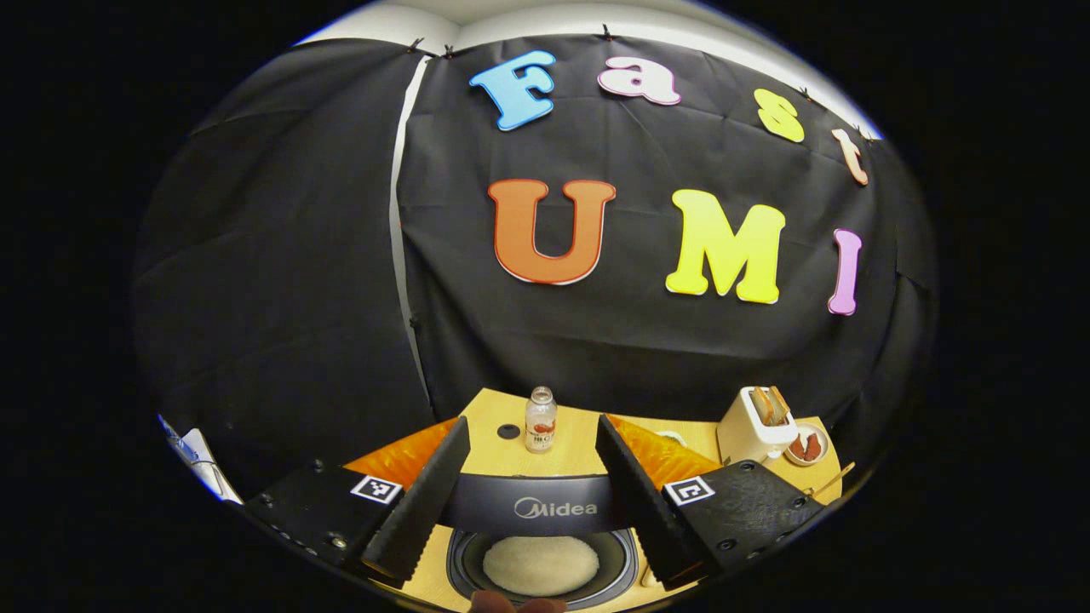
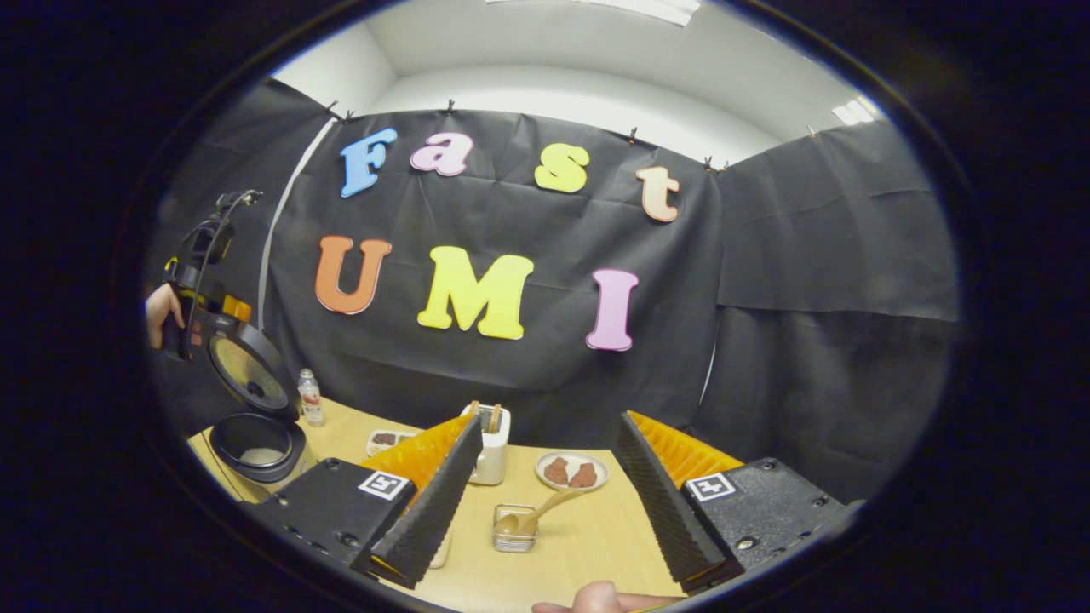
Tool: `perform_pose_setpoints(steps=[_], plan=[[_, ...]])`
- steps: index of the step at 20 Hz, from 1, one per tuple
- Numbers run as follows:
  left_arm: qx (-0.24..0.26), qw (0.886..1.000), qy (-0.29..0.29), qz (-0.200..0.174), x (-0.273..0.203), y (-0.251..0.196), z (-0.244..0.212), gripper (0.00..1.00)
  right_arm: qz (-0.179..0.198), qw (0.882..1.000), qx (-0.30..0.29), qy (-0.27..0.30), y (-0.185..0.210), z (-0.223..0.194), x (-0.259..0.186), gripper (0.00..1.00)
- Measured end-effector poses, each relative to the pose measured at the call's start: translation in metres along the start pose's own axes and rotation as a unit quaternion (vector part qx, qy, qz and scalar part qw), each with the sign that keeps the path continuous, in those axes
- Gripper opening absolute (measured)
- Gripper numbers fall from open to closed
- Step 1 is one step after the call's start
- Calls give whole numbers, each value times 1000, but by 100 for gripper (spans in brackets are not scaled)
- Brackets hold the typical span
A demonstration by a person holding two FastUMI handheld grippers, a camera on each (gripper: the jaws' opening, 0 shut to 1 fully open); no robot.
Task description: Close the left gripper, press the button to open the rice cooker; take a wooden spoon from the chopstick holder with the right hand, scoop a spoonful of rice and pour it into the rice cooker, then put the wooden spoon back into the chopstick holder.
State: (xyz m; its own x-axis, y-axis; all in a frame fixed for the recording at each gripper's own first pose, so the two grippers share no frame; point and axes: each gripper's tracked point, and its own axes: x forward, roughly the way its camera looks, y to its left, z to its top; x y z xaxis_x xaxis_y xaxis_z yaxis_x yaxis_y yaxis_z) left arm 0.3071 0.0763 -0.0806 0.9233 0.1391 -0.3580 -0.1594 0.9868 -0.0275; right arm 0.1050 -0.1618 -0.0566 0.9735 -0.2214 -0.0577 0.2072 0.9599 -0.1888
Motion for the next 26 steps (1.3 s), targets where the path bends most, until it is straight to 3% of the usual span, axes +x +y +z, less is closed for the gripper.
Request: perform_pose_setpoints(steps=[5,9,13,18,26], plan=[[-1,1000,11,-12,-31,0,-33,98,44,999,10,-8,51,12,-12,100],[-27,999,36,-14,-53,-2,-78,98,80,997,16,0,89,10,-19,100],[-18,999,46,-11,-69,5,-127,95,110,994,3,-7,120,18,-30,100],[-8,999,45,-4,-72,7,-165,96,125,992,-4,-3,133,13,-41,100],[-33,997,66,6,-66,7,-209,96,118,993,3,17,130,-1,-42,100]])
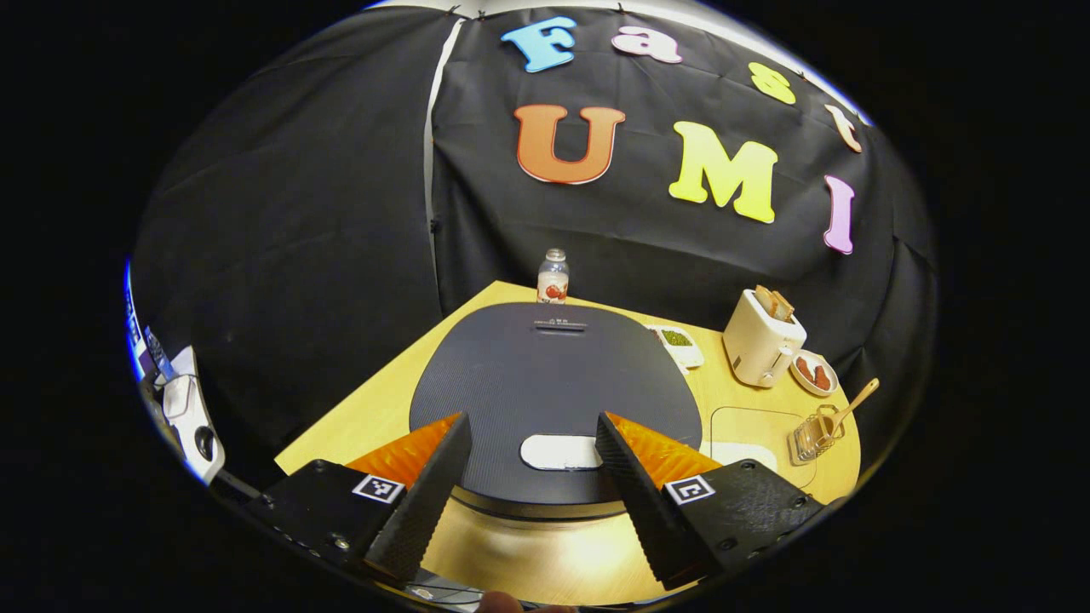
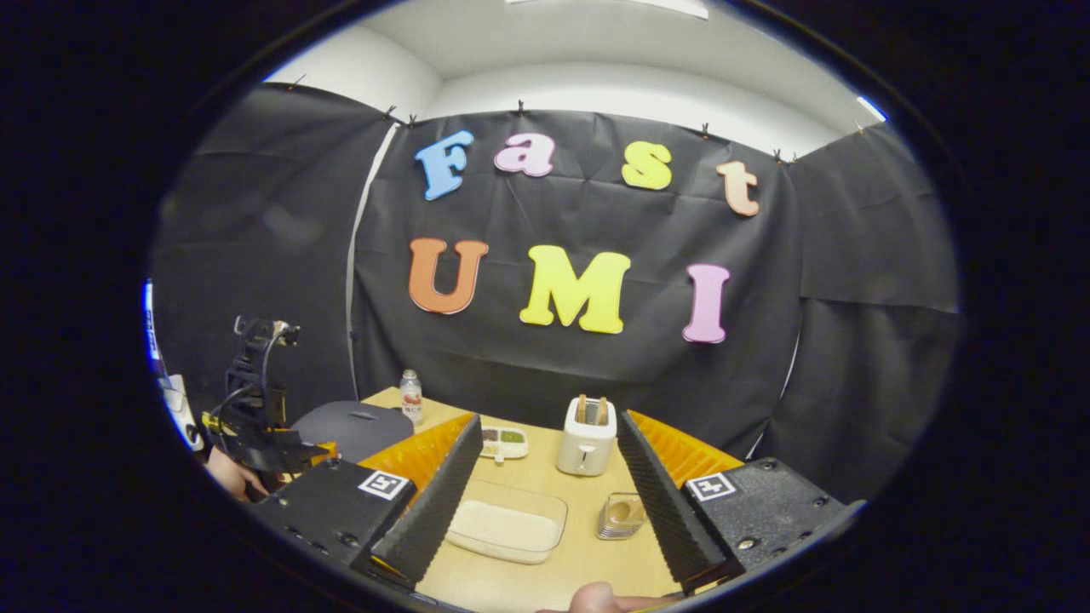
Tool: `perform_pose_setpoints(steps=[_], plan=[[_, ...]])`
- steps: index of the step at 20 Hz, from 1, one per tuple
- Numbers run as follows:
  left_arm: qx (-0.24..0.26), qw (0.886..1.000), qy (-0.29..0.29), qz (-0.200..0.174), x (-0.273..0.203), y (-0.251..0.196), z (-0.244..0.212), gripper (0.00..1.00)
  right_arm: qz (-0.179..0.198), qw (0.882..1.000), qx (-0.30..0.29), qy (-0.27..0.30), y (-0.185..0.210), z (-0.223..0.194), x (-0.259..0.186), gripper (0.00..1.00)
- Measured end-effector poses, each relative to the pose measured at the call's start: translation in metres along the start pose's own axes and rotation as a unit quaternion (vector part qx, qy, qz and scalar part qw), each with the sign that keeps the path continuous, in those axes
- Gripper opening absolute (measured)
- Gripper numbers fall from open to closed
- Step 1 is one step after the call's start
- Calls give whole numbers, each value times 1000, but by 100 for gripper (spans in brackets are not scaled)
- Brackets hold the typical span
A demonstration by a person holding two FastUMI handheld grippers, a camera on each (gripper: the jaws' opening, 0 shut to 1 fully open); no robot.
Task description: Close the left gripper, press the button to open the rice cooker; take a wooden spoon from the chopstick holder with the right hand, scoop a spoonful of rice and pour it into the rice cooker, then put the wooden spoon back into the chopstick holder.
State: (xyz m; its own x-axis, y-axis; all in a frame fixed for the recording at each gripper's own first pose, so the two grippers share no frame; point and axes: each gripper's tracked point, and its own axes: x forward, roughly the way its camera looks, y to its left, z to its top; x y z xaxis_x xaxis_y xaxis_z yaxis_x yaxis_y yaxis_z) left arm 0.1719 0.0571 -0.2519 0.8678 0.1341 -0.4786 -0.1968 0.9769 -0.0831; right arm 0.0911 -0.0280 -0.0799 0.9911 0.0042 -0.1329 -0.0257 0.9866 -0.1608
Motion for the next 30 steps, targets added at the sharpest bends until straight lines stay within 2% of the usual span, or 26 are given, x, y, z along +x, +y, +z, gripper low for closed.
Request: perform_pose_setpoints(steps=[8,17,19,23,30], plan=[[-6,1000,7,0,2,1,-17,98,7,1000,-3,7,9,-6,5,100],[-35,999,-8,-29,0,0,-9,97,18,1000,2,2,27,-1,5,100],[-27,999,-8,-41,-3,1,-8,97,19,1000,8,1,33,-1,5,100],[-30,998,-25,-54,-21,10,7,94,19,1000,13,2,45,4,-1,100],[4,990,-117,-77,-87,15,74,95,-7,1000,27,-12,42,15,-17,100]])
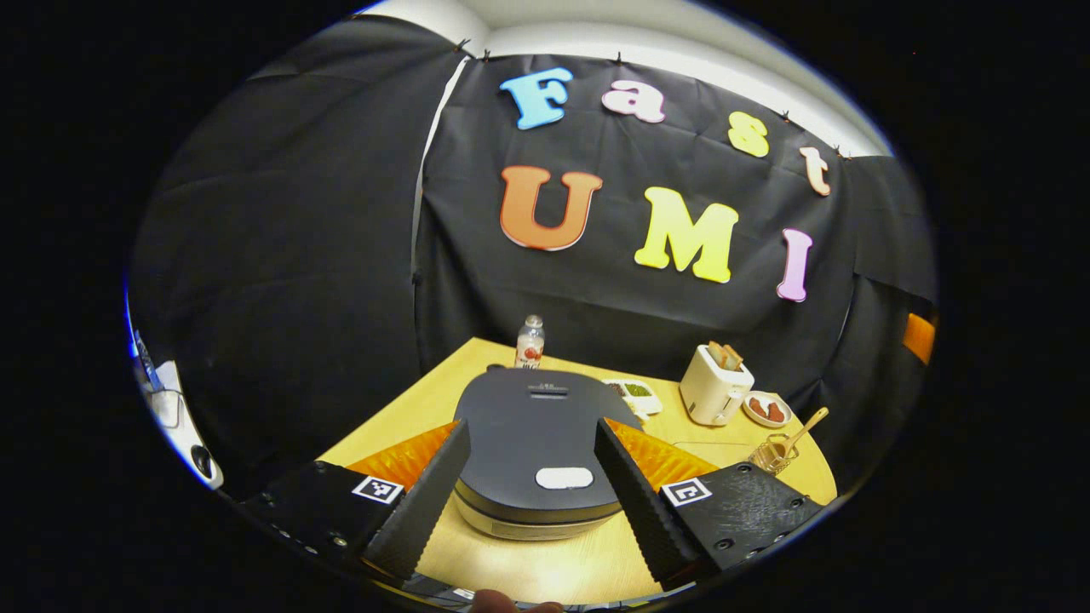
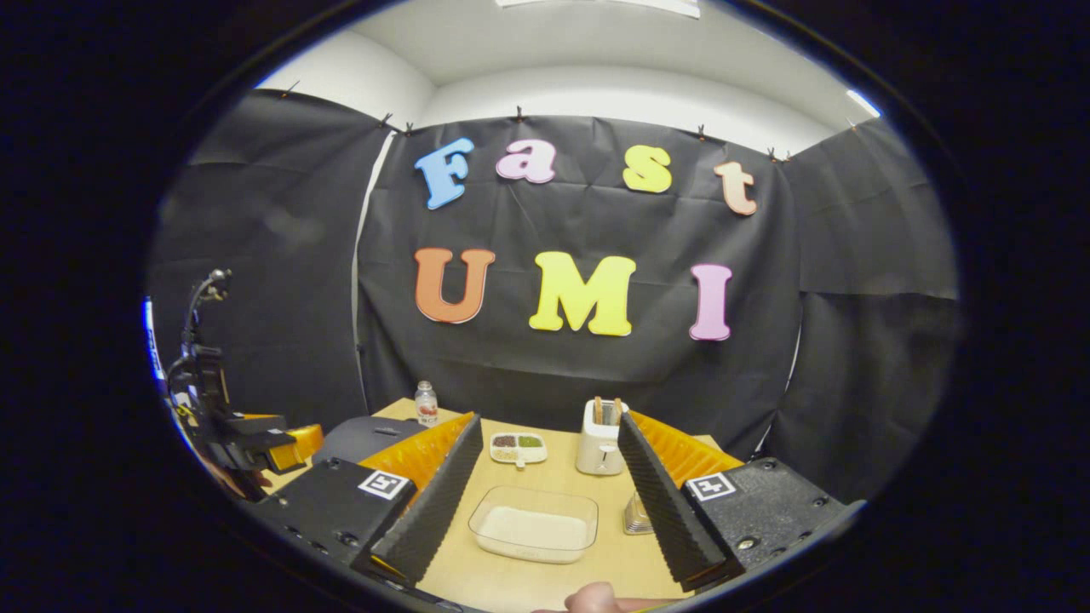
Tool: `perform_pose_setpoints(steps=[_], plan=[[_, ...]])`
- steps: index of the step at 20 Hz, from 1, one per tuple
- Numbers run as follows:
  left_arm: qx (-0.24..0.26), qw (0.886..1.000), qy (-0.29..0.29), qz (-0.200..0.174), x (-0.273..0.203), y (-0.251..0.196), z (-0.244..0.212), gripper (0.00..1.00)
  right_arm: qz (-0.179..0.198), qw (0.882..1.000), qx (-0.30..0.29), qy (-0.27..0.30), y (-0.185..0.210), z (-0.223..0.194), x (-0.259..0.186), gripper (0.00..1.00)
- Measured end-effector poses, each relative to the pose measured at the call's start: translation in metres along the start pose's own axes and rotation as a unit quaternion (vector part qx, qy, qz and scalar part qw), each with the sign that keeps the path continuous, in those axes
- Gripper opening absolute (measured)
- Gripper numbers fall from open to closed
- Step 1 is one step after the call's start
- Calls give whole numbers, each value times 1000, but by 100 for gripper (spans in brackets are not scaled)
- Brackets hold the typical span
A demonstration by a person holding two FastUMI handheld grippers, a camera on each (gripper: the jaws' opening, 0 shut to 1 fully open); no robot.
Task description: Close the left gripper, press the button to open the rice cooker; take a wooden spoon from the chopstick holder with the right hand, scoop a spoonful of rice and pour it into the rice cooker, then put the wooden spoon back into the chopstick holder.
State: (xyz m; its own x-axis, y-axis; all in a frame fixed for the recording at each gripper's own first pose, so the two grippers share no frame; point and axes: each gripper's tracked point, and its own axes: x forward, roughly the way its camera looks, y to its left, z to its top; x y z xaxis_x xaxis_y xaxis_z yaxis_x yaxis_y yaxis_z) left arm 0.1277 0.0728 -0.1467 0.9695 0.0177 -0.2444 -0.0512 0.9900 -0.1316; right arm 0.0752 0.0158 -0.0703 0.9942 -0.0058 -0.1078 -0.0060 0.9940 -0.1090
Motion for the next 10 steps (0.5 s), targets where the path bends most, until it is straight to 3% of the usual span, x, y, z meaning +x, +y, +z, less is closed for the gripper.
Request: perform_pose_setpoints(steps=[5,10], plan=[[35,997,-68,-31,-43,-34,61,95,-13,999,12,-26,-22,16,-4,100],[21,992,-111,-54,-92,-85,106,95,-24,999,28,-39,-55,32,-12,100]])
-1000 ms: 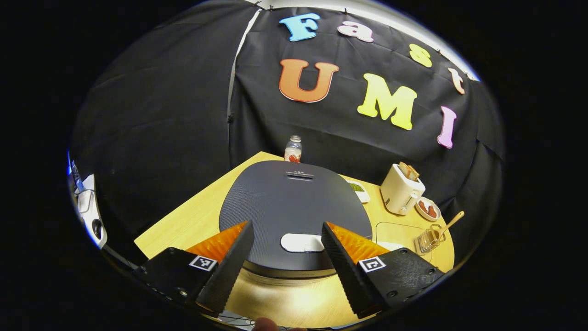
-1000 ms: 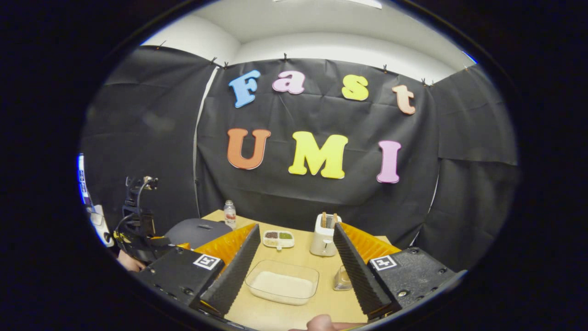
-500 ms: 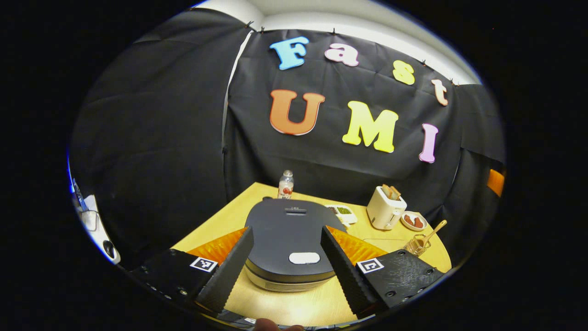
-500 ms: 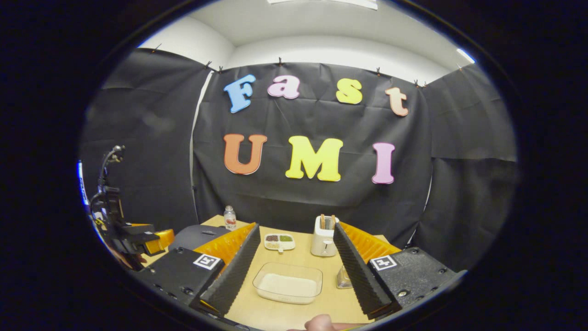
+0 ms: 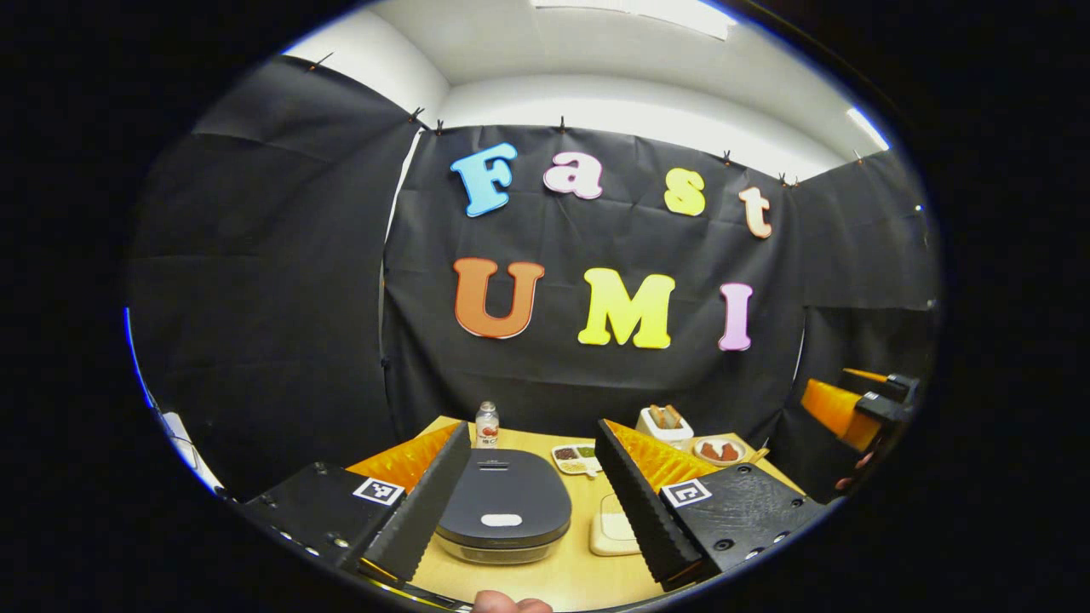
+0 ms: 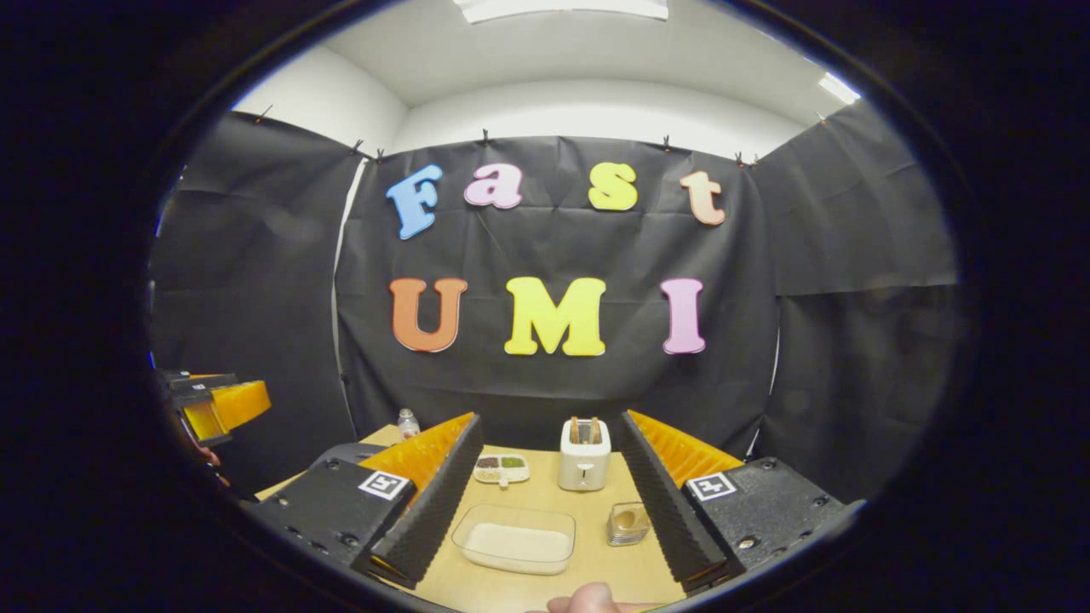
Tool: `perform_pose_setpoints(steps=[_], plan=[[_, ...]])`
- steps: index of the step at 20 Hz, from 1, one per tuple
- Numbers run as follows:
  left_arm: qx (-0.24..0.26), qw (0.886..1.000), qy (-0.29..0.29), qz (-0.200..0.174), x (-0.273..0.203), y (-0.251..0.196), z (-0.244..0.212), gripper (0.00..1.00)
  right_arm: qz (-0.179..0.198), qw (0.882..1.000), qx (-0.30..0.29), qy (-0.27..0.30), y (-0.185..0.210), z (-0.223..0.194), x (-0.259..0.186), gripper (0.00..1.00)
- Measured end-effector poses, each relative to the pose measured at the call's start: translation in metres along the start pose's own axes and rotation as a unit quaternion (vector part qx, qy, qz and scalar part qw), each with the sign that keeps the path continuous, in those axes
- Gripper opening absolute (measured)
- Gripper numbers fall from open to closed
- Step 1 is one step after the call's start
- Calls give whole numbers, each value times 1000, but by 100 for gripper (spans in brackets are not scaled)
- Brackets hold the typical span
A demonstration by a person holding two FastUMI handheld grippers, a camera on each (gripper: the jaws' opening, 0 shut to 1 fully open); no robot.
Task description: Close the left gripper, press the button to open the rice cooker; take a wooden spoon from the chopstick holder with the right hand, scoop a spoonful of rice and pour it into the rice cooker, then put the wooden spoon back into the chopstick holder.
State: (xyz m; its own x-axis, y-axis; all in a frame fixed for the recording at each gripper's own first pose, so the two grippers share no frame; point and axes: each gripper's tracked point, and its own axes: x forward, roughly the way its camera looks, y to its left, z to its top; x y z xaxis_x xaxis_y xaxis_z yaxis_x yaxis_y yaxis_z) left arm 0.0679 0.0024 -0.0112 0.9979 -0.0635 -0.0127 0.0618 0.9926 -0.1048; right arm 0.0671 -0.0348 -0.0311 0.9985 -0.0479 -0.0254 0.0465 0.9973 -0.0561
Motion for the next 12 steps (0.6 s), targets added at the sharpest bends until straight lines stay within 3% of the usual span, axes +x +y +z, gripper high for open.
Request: perform_pose_setpoints(steps=[1,2,12], plan=[[-1,1000,-7,-2,-8,-9,9,89,2,1000,3,-6,-5,6,-3,100],[-3,1000,-12,-4,-13,-20,17,94,3,1000,4,-9,-9,12,-6,100],[5,1000,-23,-17,-75,-91,30,94,62,998,18,-8,-16,15,-53,100]])
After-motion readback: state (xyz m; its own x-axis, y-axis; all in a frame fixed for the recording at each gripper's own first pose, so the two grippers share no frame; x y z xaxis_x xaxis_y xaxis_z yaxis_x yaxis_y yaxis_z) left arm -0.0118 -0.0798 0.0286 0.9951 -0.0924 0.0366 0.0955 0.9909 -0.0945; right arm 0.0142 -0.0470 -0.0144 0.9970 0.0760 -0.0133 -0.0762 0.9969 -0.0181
